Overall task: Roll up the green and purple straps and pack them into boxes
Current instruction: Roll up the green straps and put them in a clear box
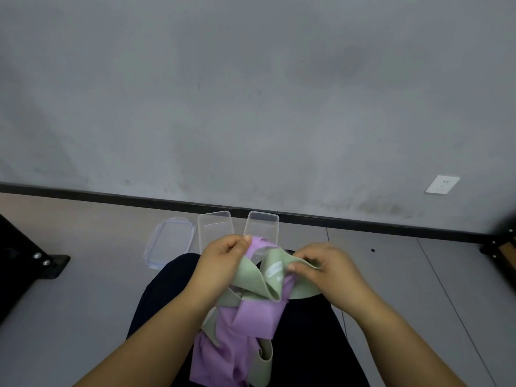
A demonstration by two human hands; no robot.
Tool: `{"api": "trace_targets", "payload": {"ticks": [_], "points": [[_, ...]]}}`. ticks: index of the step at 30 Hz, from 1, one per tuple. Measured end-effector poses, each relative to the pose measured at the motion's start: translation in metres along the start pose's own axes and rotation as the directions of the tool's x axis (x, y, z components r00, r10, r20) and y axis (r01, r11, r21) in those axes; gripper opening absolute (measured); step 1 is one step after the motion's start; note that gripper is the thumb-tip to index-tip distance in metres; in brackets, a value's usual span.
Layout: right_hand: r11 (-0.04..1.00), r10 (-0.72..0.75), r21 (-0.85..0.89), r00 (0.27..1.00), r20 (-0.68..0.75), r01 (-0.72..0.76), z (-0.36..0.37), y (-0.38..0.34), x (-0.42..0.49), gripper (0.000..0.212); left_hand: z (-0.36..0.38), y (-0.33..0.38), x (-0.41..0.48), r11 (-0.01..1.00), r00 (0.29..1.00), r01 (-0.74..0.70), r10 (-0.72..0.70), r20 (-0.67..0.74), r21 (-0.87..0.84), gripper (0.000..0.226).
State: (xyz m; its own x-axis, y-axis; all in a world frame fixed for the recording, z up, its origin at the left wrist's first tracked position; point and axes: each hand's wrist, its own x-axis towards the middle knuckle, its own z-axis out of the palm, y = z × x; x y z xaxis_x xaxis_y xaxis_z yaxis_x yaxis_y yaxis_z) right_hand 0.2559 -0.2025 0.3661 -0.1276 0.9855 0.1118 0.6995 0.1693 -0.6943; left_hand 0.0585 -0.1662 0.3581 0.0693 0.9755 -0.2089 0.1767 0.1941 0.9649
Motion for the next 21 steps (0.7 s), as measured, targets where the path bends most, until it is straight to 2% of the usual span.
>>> {"api": "trace_targets", "payload": {"ticks": [1, 2, 3, 4, 5, 6, 7, 8, 11, 15, 19, 21], "points": [[0.994, 0.003, 0.108, 1.0, -0.017, -0.001, -0.001, -0.003, -0.001, 0.015, -0.002, -0.002, 0.002, 1.0, 0.999, 0.027, -0.027, -0.031, -0.007, 0.029], [0.95, 0.048, 0.309, 0.998, -0.034, -0.035, -0.005, -0.008, -0.003, 0.014, -0.005, -0.005, 0.005, 0.997, 0.996, 0.065, -0.067, -0.063, -0.03, 0.029], [0.838, 0.097, 0.543, 0.994, -0.058, -0.05, -0.011, -0.01, -0.004, 0.008, -0.009, -0.008, 0.008, 0.991, 0.989, 0.108, -0.115, -0.095, -0.079, 0.028], [0.675, 0.148, 0.737, 0.986, -0.077, -0.044, -0.018, -0.01, -0.006, 0.003, -0.013, -0.01, 0.01, 0.98, 0.978, 0.15, -0.167, -0.127, -0.134, 0.026], [0.54, 0.176, 0.842, 0.977, -0.121, 0.007, -0.025, -0.007, -0.006, 0.011, -0.016, -0.012, 0.012, 0.967, 0.965, 0.186, -0.213, -0.152, -0.174, 0.024], [0.461, 0.197, 0.887, 0.97, -0.145, 0.039, -0.031, -0.005, -0.007, 0.014, -0.019, -0.014, 0.013, 0.957, 0.956, 0.212, -0.245, -0.162, -0.195, 0.022], [0.445, 0.23, 0.895, 0.96, -0.159, 0.042, -0.034, 0.002, -0.005, 0.009, -0.021, -0.016, 0.014, 0.951, 0.952, 0.226, -0.261, -0.157, -0.209, 0.021], [0.443, 0.284, 0.896, 0.948, -0.141, 0.0, -0.035, 0.003, -0.004, 0.005, -0.021, -0.017, 0.014, 0.949, 0.954, 0.231, -0.264, -0.141, -0.216, 0.021], [0.475, 0.429, 0.866, 0.901, -0.073, -0.156, -0.026, 0.009, -0.002, 0.019, -0.018, -0.017, 0.012, 0.955, 0.963, 0.229, -0.25, -0.1, -0.186, 0.022], [0.589, 0.552, 0.749, 0.828, -0.097, -0.304, -0.016, 0.021, -0.003, 0.025, -0.015, -0.017, 0.012, 0.954, 0.967, 0.229, -0.246, -0.07, -0.193, 0.02], [0.715, 0.548, 0.524, 0.836, -0.01, -0.463, -0.015, 0.02, -0.008, 0.03, -0.009, -0.014, 0.006, 0.97, 0.98, 0.194, -0.198, -0.011, -0.145, 0.025], [0.829, 0.45, 0.379, 0.893, -0.015, -0.412, -0.011, 0.013, -0.01, 0.024, -0.006, -0.011, 0.001, 0.976, 0.983, 0.181, -0.179, 0.03, -0.123, 0.027]]}}
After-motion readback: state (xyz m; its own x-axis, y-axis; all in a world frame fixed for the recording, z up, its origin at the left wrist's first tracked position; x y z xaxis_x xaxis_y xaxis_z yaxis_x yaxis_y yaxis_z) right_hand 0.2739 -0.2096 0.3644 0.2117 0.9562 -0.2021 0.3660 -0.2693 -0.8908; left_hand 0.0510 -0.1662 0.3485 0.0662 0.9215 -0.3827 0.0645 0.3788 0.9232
